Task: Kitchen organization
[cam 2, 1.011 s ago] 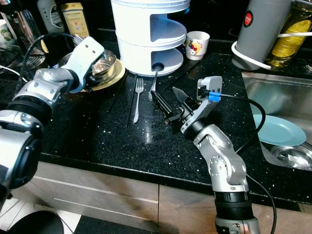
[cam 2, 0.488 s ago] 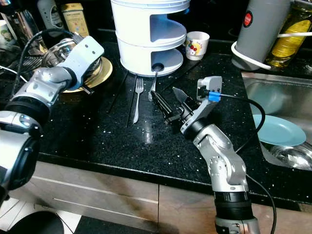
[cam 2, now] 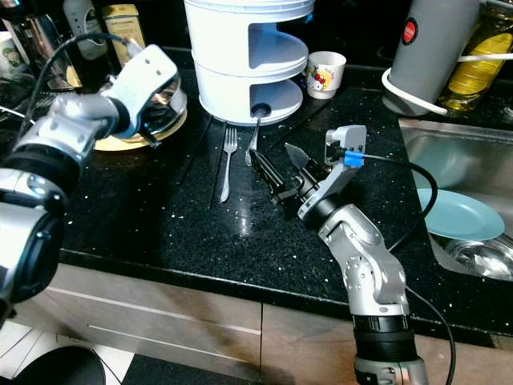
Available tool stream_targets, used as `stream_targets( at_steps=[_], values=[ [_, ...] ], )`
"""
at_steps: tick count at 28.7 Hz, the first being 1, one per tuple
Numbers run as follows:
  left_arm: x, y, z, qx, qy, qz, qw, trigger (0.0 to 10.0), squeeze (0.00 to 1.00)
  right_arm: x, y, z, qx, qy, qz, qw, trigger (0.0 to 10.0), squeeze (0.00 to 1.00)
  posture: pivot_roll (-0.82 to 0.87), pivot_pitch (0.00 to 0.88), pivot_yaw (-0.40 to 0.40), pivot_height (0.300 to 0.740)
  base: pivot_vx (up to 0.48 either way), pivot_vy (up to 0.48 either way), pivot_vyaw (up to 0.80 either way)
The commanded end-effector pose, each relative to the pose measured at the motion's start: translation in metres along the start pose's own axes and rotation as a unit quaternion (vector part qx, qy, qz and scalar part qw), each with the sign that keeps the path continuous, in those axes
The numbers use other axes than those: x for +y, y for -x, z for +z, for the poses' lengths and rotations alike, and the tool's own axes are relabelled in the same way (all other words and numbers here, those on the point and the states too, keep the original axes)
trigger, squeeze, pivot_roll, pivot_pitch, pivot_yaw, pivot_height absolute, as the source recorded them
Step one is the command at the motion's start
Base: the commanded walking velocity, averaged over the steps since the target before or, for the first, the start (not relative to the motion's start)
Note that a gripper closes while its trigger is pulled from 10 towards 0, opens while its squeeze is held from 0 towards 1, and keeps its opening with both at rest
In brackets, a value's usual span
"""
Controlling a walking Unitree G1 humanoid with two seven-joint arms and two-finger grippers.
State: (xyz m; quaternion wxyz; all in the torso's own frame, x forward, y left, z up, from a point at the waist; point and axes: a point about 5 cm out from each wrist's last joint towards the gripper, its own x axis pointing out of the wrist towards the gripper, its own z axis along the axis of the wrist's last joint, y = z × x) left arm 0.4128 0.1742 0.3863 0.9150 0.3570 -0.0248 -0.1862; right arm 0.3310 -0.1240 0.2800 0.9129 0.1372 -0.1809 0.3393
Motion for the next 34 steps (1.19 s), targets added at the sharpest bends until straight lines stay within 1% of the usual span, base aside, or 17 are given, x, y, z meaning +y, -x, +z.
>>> stream_targets(
  at_steps=[1,2,3,7,10,11,12,15,18,19,21,23,25,28,32,33,34],
  values=[
    [0.010,0.007,0.012,-0.012,-0.014,-0.006,1.000,0.0,0.00,-0.001,0.002,-0.004,0.006,-0.014,-0.002,1.000,10.0,0.00,0.04,0.252,0.010,0.740,0.000,0.000,0.00],
    [0.015,0.013,0.020,-0.015,-0.032,-0.026,0.999,0.0,0.00,-0.002,0.002,-0.003,0.005,-0.017,-0.002,1.000,10.0,0.00,0.04,0.250,0.011,0.740,0.000,0.000,0.00],
    [0.015,0.013,0.020,-0.015,-0.032,-0.026,0.999,0.0,0.00,-0.002,0.002,-0.003,0.005,-0.017,-0.002,1.000,10.0,0.00,0.04,0.250,0.011,0.740,0.000,0.000,0.00],
    [0.021,0.025,0.031,-0.019,-0.067,-0.076,0.995,0.0,0.00,-0.004,0.002,-0.001,0.002,-0.018,-0.004,1.000,10.0,0.00,0.05,0.243,0.010,0.740,0.000,0.000,0.00],
    [0.021,0.027,0.033,-0.020,-0.071,-0.085,0.994,0.0,0.00,-0.005,0.002,-0.001,0.001,-0.017,-0.005,1.000,10.0,0.00,0.05,0.243,0.010,0.740,0.000,0.000,0.00],
    [0.014,0.033,0.043,-0.037,-0.093,-0.130,0.986,0.0,0.00,-0.010,0.002,0.003,-0.006,-0.009,-0.018,1.000,10.0,0.00,0.05,0.238,0.010,0.740,0.000,0.000,0.00],
    [0.010,0.035,0.047,-0.046,-0.100,-0.148,0.983,0.0,0.00,-0.013,0.003,0.005,-0.009,-0.005,-0.024,1.000,10.0,0.00,0.05,0.238,0.010,0.740,0.000,0.000,0.00],
    [0.007,0.037,0.050,-0.051,-0.105,-0.159,0.980,0.0,0.00,-0.014,0.003,0.006,-0.011,-0.003,-0.027,1.000,10.0,0.00,0.05,0.238,0.010,0.740,0.000,0.000,0.00],
    [-0.005,0.045,0.070,-0.103,-0.103,-0.189,0.971,0.0,0.00,-0.025,0.008,0.012,-0.022,0.006,-0.058,0.998,10.0,0.00,0.04,0.238,0.017,0.740,0.000,0.000,0.00],
    [-0.005,0.045,0.070,-0.103,-0.103,-0.189,0.971,0.0,0.00,-0.025,0.008,0.012,-0.022,0.006,-0.058,0.998,10.0,0.00,0.04,0.238,0.017,0.740,0.000,0.000,0.00],
    [-0.016,0.049,0.081,-0.130,-0.100,-0.213,0.963,0.0,0.00,-0.034,0.013,0.017,-0.028,0.018,-0.083,0.996,10.0,0.00,0.04,0.237,0.018,0.740,0.000,0.000,0.00],
    [-0.022,0.048,0.082,-0.137,-0.099,-0.222,0.960,0.0,0.00,-0.038,0.015,0.019,-0.030,0.027,-0.095,0.995,10.0,0.00,0.04,0.236,0.020,0.740,0.000,0.000,0.00],
    [-0.034,0.045,0.085,-0.153,-0.096,-0.233,0.956,0.0,0.00,-0.048,0.020,0.024,-0.036,0.048,-0.131,0.990,10.0,0.00,0.04,0.236,0.020,0.740,0.000,0.000,0.00],
    [-0.040,0.044,0.086,-0.160,-0.093,-0.237,0.954,0.0,0.00,-0.054,0.022,0.026,-0.040,0.061,-0.154,0.985,10.0,0.00,0.04,0.236,0.023,0.740,0.000,0.000,0.00],
    [-0.066,0.049,0.094,-0.201,-0.082,-0.276,0.936,0.0,0.00,-0.074,0.034,0.030,-0.045,0.087,-0.234,0.967,10.0,0.00,0.04,0.240,0.025,0.740,0.000,0.000,0.00],
    [-0.069,0.049,0.094,-0.207,-0.085,-0.277,0.935,0.0,0.00,-0.075,0.036,0.030,-0.043,0.093,-0.239,0.966,10.0,0.00,0.04,0.240,0.025,0.740,0.000,0.000,0.00],
    [-0.073,0.047,0.094,-0.223,-0.100,-0.280,0.928,0.0,0.00,-0.075,0.036,0.029,-0.043,0.092,-0.240,0.965,10.0,0.00,0.04,0.242,0.023,0.740,0.000,0.000,0.00]
  ],
)
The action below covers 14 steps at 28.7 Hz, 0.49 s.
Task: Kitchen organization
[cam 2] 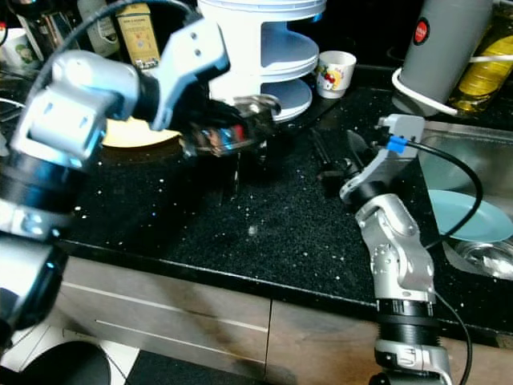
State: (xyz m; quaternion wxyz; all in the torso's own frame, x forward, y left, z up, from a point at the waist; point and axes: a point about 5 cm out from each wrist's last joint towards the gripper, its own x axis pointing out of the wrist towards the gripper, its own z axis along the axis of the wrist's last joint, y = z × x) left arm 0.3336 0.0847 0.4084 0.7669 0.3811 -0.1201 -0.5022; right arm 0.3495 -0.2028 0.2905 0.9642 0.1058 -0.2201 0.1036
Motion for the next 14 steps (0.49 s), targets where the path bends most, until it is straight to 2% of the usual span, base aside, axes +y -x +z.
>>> stream_targets(
  at_steps=[1,4,7,8,14],
  values=[
    [-0.005,-0.002,0.007,-0.028,-0.036,-0.004,0.999,0.0,0.00,-0.009,0.006,-0.006,0.007,0.002,-0.019,1.000,10.0,0.00,0.04,0.242,0.023,0.740,0.000,0.000,0.00],
    [-0.011,-0.012,0.004,-0.046,-0.055,0.001,0.997,0.0,0.00,-0.007,0.005,-0.008,0.006,0.005,-0.019,1.000,10.0,0.00,0.04,0.242,0.023,0.740,0.000,0.000,0.00],
    [-0.012,-0.015,0.000,-0.037,-0.068,0.012,0.997,0.0,0.00,-0.006,0.005,-0.008,0.006,0.006,-0.019,1.000,10.0,0.00,0.04,0.244,0.024,0.740,0.000,0.000,0.00],
    [-0.012,-0.017,-0.008,-0.013,-0.094,0.018,0.995,0.0,0.00,-0.006,0.005,-0.009,0.004,0.007,-0.020,1.000,10.0,0.00,0.04,0.244,0.024,0.740,0.000,0.000,0.00],
    [-0.018,-0.022,-0.026,0.009,-0.118,0.024,0.993,0.0,0.00,-0.006,0.004,-0.010,0.003,0.007,-0.024,1.000,10.0,0.00,0.04,0.244,0.024,0.740,0.000,0.000,0.00]
  ],
)
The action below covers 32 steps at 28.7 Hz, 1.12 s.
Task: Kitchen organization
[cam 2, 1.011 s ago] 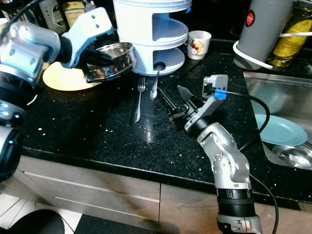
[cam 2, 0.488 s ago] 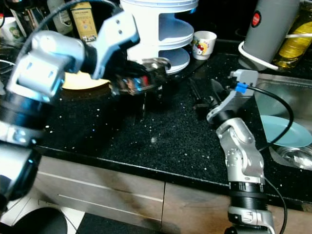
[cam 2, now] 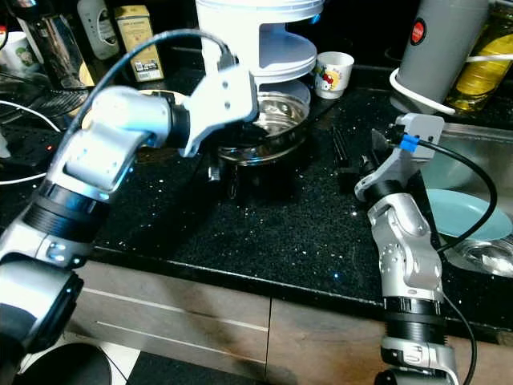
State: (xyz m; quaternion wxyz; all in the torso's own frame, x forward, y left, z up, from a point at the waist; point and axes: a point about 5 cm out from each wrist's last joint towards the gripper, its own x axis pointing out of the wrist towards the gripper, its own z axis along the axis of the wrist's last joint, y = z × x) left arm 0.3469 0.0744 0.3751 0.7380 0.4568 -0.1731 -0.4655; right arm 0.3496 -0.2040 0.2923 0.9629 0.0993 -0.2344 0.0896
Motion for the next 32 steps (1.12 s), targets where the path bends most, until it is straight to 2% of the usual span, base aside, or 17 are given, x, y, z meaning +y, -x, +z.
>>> stream_targets(
  at_steps=[1,5,11,13,14,17,20,22,30,32],
  values=[
    [-0.004,-0.002,-0.003,0.002,-0.022,-0.001,1.000,0.0,0.00,-0.005,0.005,-0.012,0.018,-0.003,-0.014,1.000,10.0,0.00,0.05,0.242,0.024,0.740,0.000,0.000,0.00],
    [-0.014,-0.010,-0.018,-0.001,-0.053,0.010,0.999,0.0,0.00,-0.004,0.004,-0.013,0.017,-0.004,-0.014,1.000,10.0,0.00,0.05,0.240,0.023,0.740,0.000,0.000,0.00],
    [-0.021,-0.017,-0.024,-0.020,-0.052,0.025,0.998,0.0,0.00,-0.003,0.004,-0.013,0.016,-0.004,-0.014,1.000,10.0,0.00,0.05,0.240,0.023,0.740,0.000,0.000,0.00],
    [-0.022,-0.019,-0.024,-0.024,-0.057,0.024,0.998,0.0,0.00,-0.003,0.004,-0.013,0.015,-0.003,-0.014,1.000,10.0,0.00,0.05,0.240,0.023,0.740,0.000,0.000,0.00],
    [-0.025,-0.023,-0.017,-0.049,-0.056,0.021,0.997,0.0,0.00,-0.003,0.004,-0.013,0.014,-0.003,-0.015,1.000,10.0,0.00,0.04,0.236,0.025,0.740,0.000,0.000,0.00],
    [-0.026,-0.025,-0.014,-0.062,-0.056,0.019,0.996,0.0,0.00,-0.003,0.004,-0.013,0.014,-0.004,-0.015,1.000,10.0,0.00,0.04,0.236,0.025,0.740,0.000,0.000,0.00],
    [-0.029,-0.027,0.001,-0.115,-0.053,0.011,0.992,0.0,0.00,-0.003,0.004,-0.013,0.012,-0.004,-0.017,1.000,10.0,0.00,0.04,0.235,0.027,0.740,0.000,0.000,0.00],
    [-0.030,-0.028,0.006,-0.132,-0.054,0.004,0.990,0.0,0.00,-0.003,0.004,-0.013,0.012,-0.005,-0.017,1.000,10.0,0.00,0.04,0.235,0.027,0.740,0.000,0.000,0.00],
    [-0.033,-0.029,0.007,-0.148,-0.066,-0.015,0.987,0.0,0.00,-0.003,0.004,-0.013,0.011,-0.006,-0.017,1.000,10.0,0.00,0.05,0.241,0.023,0.740,0.000,0.000,0.00],
    [-0.039,-0.030,0.002,-0.141,-0.074,-0.031,0.987,0.0,0.00,-0.003,0.003,-0.013,0.012,-0.007,-0.017,1.000,10.0,0.00,0.05,0.242,0.023,0.740,0.000,0.000,0.00]
  ],
)
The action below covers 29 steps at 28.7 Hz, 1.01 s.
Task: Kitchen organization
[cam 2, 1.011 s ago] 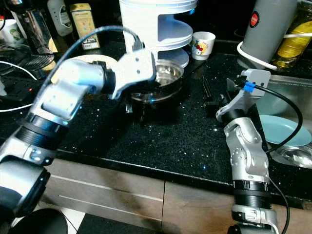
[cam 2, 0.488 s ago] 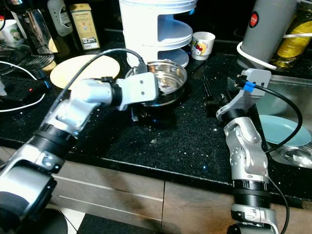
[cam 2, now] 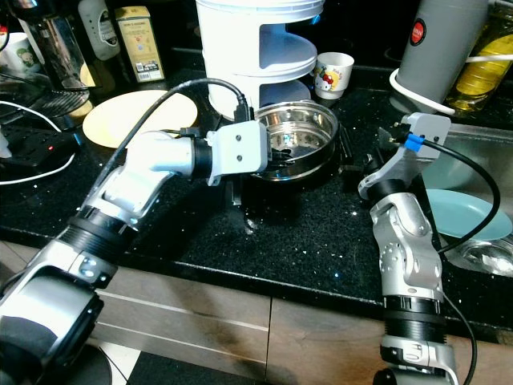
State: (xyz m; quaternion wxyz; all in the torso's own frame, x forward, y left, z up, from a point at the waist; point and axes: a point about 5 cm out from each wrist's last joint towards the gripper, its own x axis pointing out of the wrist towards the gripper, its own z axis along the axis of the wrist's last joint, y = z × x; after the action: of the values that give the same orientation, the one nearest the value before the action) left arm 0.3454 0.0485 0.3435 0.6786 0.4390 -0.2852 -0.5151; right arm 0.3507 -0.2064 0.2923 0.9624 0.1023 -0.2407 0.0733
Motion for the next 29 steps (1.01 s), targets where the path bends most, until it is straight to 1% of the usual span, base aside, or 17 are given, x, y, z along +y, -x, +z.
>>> stream_targets(
  at_steps=[1,3,4,5,6,7,11,13,17,19,20,21,22,23,25,27,29],
  values=[
    [-0.010,-0.005,0.002,-0.016,-0.018,-0.032,0.999,0.0,0.00,-0.001,0.004,-0.014,0.020,-0.008,-0.001,1.000,10.0,0.00,0.05,0.242,0.023,0.740,0.000,0.000,0.00],
    [-0.012,-0.005,0.001,-0.015,-0.022,-0.037,0.999,0.0,0.00,0.000,0.004,-0.014,0.020,-0.008,-0.001,1.000,10.0,0.00,0.05,0.243,0.024,0.740,0.000,0.000,0.00],
    [-0.014,-0.005,0.001,-0.014,-0.026,-0.043,0.999,1.3,0.00,-0.001,0.004,-0.014,0.020,-0.008,-0.002,1.000,10.0,0.00,0.05,0.243,0.024,0.740,0.000,0.000,0.00],
    [-0.014,-0.005,0.000,-0.013,-0.026,-0.045,0.999,10.0,0.00,-0.001,0.003,-0.013,0.019,-0.007,-0.002,1.000,10.0,0.00,0.05,0.242,0.025,0.740,0.000,0.000,0.00],
    [-0.013,-0.006,0.000,-0.013,-0.025,-0.043,0.999,10.0,0.95,-0.001,0.003,-0.013,0.019,-0.007,-0.003,1.000,10.0,0.00,0.05,0.242,0.025,0.740,0.000,0.000,0.00],
    [-0.011,-0.006,0.001,-0.018,-0.025,-0.035,0.999,10.0,1.00,-0.002,0.003,-0.013,0.018,-0.006,-0.004,1.000,10.0,0.00,0.05,0.242,0.025,0.740,0.000,0.000,0.00],
    [-0.005,-0.007,0.004,-0.033,-0.012,-0.015,0.999,10.0,1.00,-0.003,0.003,-0.011,0.015,-0.005,-0.008,1.000,10.0,0.00,0.05,0.242,0.026,0.740,0.000,0.000,0.00],
    [0.003,-0.007,0.010,-0.052,0.001,0.007,0.999,10.0,0.00,-0.004,0.002,-0.010,0.012,-0.004,-0.010,1.000,10.0,0.00,0.05,0.242,0.026,0.740,0.000,0.000,0.00],
    [0.031,-0.002,0.022,-0.092,0.055,0.090,0.990,10.0,0.00,-0.004,0.001,-0.008,0.006,-0.005,-0.013,1.000,10.0,0.00,0.05,0.241,0.026,0.740,0.000,0.000,0.00],
    [0.031,-0.002,0.022,-0.092,0.055,0.090,0.990,10.0,0.00,-0.004,0.001,-0.008,0.006,-0.005,-0.013,1.000,10.0,0.00,0.05,0.241,0.026,0.740,0.000,0.000,0.00],
    [0.044,0.003,0.024,-0.091,0.078,0.123,0.985,10.0,0.00,-0.004,0.001,-0.007,0.004,-0.005,-0.012,1.000,10.0,0.00,0.05,0.241,0.026,0.740,0.000,0.000,0.00],
    [0.062,0.014,0.019,-0.056,0.108,0.161,0.979,10.0,0.00,-0.001,0.000,-0.006,0.001,-0.011,-0.004,1.000,10.0,0.00,0.05,0.241,0.026,0.740,0.000,0.000,0.00],
    [0.062,0.014,0.019,-0.056,0.108,0.161,0.979,10.0,0.00,-0.001,0.000,-0.006,0.001,-0.011,-0.004,1.000,10.0,0.00,0.05,0.241,0.026,0.740,0.000,0.000,0.00],
    [0.074,0.024,0.014,-0.020,0.119,0.186,0.975,10.0,0.00,0.002,0.000,-0.005,-0.002,-0.017,0.009,1.000,10.0,0.00,0.05,0.241,0.026,0.740,0.000,0.000,0.00],
    [0.074,0.024,0.014,-0.020,0.119,0.186,0.975,10.0,0.00,0.002,0.000,-0.005,-0.002,-0.017,0.009,1.000,10.0,0.00,0.05,0.241,0.026,0.740,0.000,0.000,0.00],
    [0.081,0.034,0.009,0.014,0.119,0.200,0.972,10.0,0.00,0.007,0.000,-0.004,-0.005,-0.023,0.025,0.999,10.0,0.00,0.05,0.241,0.026,0.740,0.000,0.000,0.00],
    [0.077,0.061,-0.020,0.154,0.066,0.174,0.970,10.0,0.00,0.022,-0.001,-0.004,-0.004,-0.056,0.071,0.996,10.0,0.00,0.05,0.240,0.017,0.740,0.000,0.000,0.00]
  ],
)
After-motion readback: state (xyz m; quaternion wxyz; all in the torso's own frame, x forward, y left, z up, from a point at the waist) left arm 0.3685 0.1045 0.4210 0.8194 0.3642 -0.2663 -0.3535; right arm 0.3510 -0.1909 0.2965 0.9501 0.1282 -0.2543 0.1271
